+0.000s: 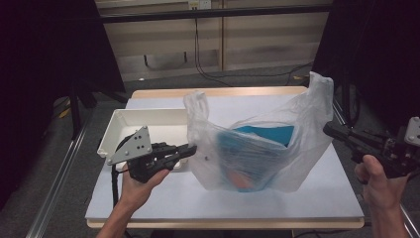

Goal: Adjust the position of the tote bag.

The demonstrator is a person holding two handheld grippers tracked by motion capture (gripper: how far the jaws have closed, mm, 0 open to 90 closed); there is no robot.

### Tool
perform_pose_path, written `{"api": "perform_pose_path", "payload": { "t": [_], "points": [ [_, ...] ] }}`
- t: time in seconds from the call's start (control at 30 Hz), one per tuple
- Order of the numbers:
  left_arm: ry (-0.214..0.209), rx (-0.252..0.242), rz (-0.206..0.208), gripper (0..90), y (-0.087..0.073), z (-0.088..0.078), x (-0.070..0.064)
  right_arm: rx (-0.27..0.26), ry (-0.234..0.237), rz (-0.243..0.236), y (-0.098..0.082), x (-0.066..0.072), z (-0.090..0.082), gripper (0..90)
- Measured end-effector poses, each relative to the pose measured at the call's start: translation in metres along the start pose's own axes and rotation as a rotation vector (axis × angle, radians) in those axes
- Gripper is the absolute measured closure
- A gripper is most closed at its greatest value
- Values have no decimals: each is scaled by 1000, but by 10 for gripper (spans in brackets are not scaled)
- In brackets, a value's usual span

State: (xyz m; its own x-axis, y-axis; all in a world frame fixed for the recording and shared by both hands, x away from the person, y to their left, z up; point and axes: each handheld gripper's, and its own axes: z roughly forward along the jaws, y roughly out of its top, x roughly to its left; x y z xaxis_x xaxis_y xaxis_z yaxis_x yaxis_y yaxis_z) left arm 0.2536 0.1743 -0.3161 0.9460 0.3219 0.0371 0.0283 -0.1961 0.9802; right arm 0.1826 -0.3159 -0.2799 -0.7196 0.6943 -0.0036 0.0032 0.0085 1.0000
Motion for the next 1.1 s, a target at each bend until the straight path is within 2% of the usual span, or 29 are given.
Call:
{"api": "perform_pose_path", "payload": {
  "t": [0.07,0.13,0.37,0.47,0.73,0.97,1.1],
  "points": [
    [0,7,-13,900,-6,-3,1,2,-8,0,-1,0,-2,900],
    [14,14,-8,900,-10,-5,1,-4,-12,5,-1,0,-4,900],
    [10,32,-2,900,-17,-13,0,15,-40,2,-5,-1,-13,900],
    [13,46,14,900,-18,-11,-3,20,-41,6,-7,-3,-13,900],
    [-3,71,6,900,-23,-4,-5,29,-55,18,-13,-10,-15,900],
    [-32,133,35,900,-30,8,-9,71,-52,32,-21,-14,-7,900],
    [-42,161,34,900,-34,11,-10,90,-54,28,-24,-14,-5,900]
  ]
}}
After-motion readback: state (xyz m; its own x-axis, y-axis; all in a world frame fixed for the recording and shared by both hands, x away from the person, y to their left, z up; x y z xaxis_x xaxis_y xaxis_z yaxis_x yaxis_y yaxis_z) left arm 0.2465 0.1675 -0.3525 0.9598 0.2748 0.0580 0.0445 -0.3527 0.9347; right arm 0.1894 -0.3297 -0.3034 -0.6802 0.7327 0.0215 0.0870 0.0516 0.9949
